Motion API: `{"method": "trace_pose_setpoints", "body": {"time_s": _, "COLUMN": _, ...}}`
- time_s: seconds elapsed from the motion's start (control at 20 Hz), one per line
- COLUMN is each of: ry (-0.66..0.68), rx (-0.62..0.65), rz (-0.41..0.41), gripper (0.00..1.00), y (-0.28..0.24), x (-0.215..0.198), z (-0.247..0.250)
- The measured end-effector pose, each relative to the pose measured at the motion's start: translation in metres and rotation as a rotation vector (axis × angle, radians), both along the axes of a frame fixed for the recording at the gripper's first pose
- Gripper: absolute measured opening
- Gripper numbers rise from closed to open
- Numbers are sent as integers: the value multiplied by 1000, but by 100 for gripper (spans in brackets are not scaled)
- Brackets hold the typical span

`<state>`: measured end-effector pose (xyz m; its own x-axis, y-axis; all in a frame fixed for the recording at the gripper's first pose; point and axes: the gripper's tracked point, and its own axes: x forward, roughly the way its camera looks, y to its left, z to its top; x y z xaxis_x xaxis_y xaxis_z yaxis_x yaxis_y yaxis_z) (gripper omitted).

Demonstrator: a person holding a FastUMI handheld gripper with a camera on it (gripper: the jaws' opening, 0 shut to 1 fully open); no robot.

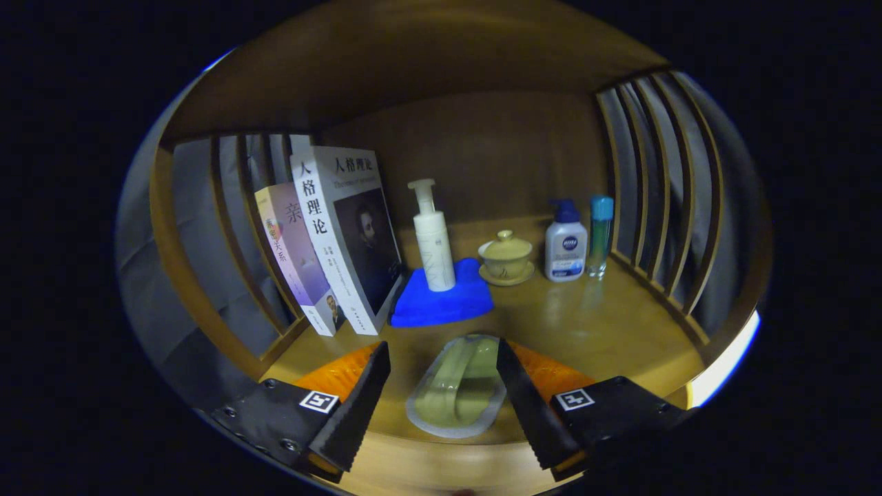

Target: Pull open the drawer, take out the items inside it, and place them on the countertop above the cabinet.

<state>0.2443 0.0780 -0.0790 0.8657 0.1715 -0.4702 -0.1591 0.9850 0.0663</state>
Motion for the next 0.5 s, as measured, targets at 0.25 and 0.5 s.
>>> {"method": "trace_pose_setpoints", "body": {"time_s": 0.25, "ry": -125, "rx": -25, "rz": 34, "gripper": 98, "y": 7, "x": -43, "z": 28}}
{"method": "trace_pose_setpoints", "body": {"time_s": 0.5, "ry": -215, "rx": -21, "rz": 44, "gripper": 98, "y": 9, "x": -103, "z": 38}}
